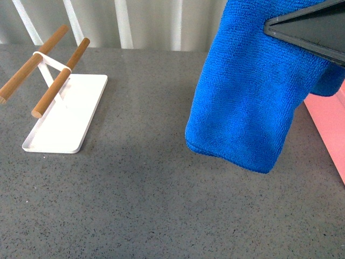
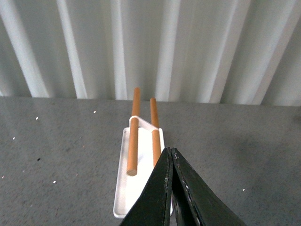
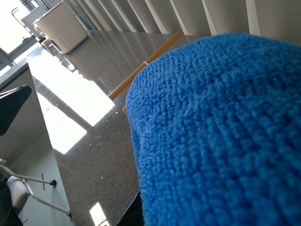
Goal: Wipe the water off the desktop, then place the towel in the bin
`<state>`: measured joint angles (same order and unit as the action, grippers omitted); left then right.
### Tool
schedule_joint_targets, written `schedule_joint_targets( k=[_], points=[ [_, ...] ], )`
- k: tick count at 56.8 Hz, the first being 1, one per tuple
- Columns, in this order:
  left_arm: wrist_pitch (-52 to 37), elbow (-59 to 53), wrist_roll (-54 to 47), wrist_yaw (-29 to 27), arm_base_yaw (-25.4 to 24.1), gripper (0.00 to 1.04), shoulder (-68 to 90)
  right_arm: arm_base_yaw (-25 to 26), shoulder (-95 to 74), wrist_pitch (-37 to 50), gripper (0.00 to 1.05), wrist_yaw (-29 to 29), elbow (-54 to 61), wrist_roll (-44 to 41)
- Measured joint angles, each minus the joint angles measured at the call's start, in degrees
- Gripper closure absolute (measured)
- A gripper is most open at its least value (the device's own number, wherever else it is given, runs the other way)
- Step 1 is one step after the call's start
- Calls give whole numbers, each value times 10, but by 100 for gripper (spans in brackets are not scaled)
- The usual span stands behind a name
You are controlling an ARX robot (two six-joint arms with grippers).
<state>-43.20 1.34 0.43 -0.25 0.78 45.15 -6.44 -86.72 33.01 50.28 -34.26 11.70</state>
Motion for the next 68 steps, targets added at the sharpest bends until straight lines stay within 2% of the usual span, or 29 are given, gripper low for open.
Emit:
schedule_joint_targets(
  k=[27, 68],
  points=[
    [164, -1, 0, 1, -6, 101, -182, 4, -4, -9, 100, -10, 5, -14],
    [304, -1, 0, 1, -6, 101, -325, 4, -9, -30, 100, -31, 5, -29]
  ],
)
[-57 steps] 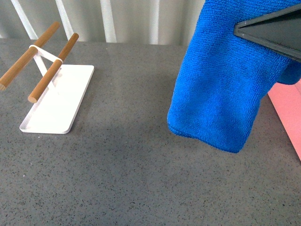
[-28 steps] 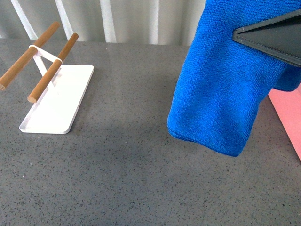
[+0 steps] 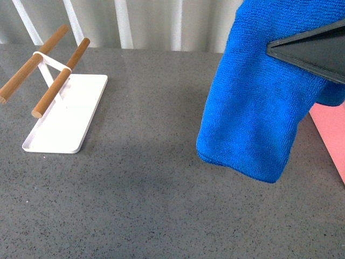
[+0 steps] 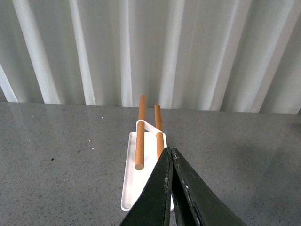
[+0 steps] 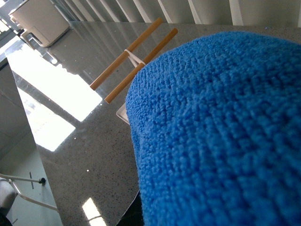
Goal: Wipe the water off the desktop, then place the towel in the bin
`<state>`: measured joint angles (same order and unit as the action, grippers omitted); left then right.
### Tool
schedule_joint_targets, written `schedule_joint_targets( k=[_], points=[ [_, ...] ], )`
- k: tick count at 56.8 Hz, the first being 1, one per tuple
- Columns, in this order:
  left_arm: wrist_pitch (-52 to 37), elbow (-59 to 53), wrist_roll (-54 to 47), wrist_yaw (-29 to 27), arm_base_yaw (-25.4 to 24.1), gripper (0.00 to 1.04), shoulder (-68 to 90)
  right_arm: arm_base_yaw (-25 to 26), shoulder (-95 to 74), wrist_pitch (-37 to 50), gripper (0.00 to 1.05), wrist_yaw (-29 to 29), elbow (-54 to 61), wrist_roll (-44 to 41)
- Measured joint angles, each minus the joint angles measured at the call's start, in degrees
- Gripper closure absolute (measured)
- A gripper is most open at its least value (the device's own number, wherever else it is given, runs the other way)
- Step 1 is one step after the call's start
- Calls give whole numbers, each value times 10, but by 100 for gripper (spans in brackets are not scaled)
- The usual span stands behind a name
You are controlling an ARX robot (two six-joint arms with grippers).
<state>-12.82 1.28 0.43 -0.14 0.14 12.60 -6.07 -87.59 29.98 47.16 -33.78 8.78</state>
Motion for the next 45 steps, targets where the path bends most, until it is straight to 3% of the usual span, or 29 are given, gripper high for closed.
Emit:
schedule_joint_targets(
  k=[12, 18, 34, 45],
  points=[
    [28, 0, 0, 0, 0, 101, -27, -3, -6, 3, 100, -5, 0, 0],
    [123, 0, 0, 1, 0, 101, -108, -4, -9, 9, 100, -7, 0, 1],
    [127, 0, 0, 1, 0, 101, -124, -5, -13, 9, 100, -13, 0, 0],
    [128, 0, 0, 1, 0, 72, -124, -5, -33, -32, 100, -48, -20, -31]
  ],
)
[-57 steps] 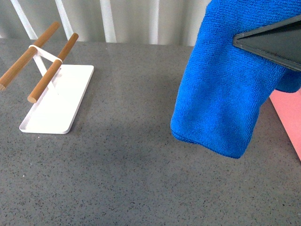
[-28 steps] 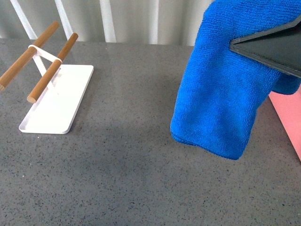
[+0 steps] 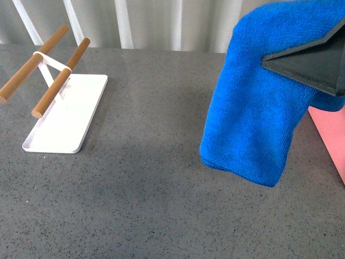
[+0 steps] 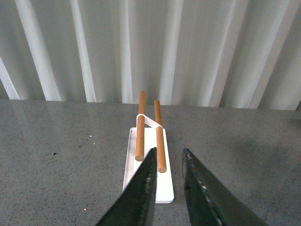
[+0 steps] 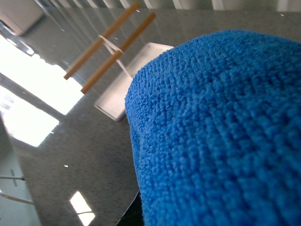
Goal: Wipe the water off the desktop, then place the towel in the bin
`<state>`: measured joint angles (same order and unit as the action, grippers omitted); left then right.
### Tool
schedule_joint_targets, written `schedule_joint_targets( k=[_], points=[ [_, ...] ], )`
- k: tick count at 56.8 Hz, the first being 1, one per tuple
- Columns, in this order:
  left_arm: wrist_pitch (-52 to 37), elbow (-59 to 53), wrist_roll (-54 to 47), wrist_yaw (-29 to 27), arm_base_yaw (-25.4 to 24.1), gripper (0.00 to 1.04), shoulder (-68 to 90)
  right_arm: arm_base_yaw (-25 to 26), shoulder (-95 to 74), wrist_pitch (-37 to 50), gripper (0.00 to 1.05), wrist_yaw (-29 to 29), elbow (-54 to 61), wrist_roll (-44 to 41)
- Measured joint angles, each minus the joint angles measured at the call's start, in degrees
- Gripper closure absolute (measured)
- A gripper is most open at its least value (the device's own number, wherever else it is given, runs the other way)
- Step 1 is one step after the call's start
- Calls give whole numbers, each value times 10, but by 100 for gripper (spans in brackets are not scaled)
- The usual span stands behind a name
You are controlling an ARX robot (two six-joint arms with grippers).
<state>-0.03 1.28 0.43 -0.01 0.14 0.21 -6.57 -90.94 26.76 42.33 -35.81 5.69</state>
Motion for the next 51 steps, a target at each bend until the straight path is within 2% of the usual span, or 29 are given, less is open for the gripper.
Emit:
schedule_joint_targets(
  k=[4, 13, 19, 28, 33, 46, 51],
  points=[
    [0, 0, 0, 0, 0, 61, 0, -1, -23, -31, 100, -34, -18, -38],
    [0, 0, 0, 0, 0, 25, 0, -1, -115, -107, 100, -99, -90, -167],
    [0, 0, 0, 0, 0, 6, 0, -2, -146, -130, 100, -122, -124, -207],
    [0, 0, -1, 0, 0, 7, 0, -14, -198, -160, 100, -184, -172, -245],
    [0, 0, -1, 0, 0, 7, 0, -32, -263, -176, 100, -272, -214, -281],
    [0, 0, -1, 0, 0, 7, 0, -71, -386, -285, 100, -433, -368, -320],
    [0, 0, -1, 0, 0, 7, 0, -79, -407, -302, 100, -461, -405, -325]
  ],
)
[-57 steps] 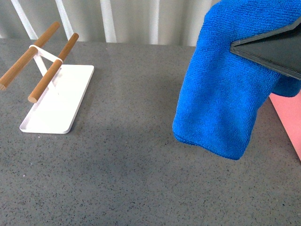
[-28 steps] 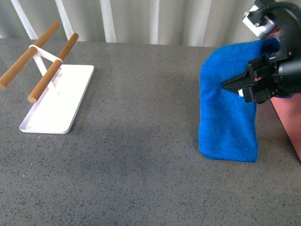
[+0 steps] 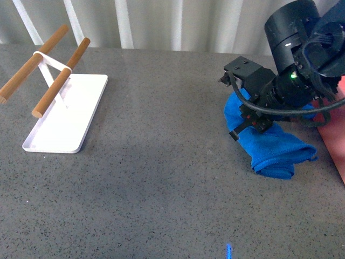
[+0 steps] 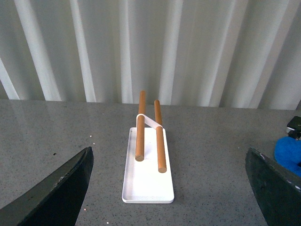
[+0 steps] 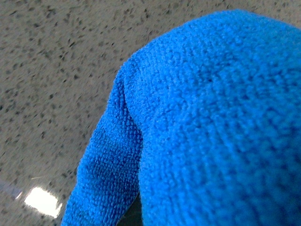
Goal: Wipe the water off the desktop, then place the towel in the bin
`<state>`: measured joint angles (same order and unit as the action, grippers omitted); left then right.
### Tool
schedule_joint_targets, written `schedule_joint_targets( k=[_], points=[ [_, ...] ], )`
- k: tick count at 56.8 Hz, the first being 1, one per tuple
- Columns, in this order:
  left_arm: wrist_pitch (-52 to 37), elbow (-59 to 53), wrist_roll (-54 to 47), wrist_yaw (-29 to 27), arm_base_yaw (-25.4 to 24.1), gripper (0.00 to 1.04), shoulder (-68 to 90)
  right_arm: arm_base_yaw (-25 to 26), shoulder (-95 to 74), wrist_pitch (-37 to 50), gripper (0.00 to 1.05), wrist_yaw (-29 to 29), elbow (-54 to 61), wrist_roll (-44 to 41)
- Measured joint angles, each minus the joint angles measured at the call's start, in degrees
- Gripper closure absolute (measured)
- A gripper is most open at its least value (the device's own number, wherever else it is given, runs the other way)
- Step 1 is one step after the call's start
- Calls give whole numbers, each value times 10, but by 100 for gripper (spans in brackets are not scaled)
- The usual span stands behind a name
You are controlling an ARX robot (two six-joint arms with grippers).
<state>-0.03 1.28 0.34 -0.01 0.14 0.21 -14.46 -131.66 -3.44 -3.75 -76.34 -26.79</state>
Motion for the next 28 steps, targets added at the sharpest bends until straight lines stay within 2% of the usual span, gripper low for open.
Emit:
schedule_joint_targets(
  k=[10, 20, 28],
  points=[
    [0, 0, 0, 0, 0, 7, 0, -20, -31, -30, 100, -22, -67, -4],
    [0, 0, 0, 0, 0, 7, 0, -51, -40, -63, 100, 3, -121, -3],
    [0, 0, 0, 0, 0, 7, 0, -82, -32, -66, 100, 36, -123, 12]
  ],
)
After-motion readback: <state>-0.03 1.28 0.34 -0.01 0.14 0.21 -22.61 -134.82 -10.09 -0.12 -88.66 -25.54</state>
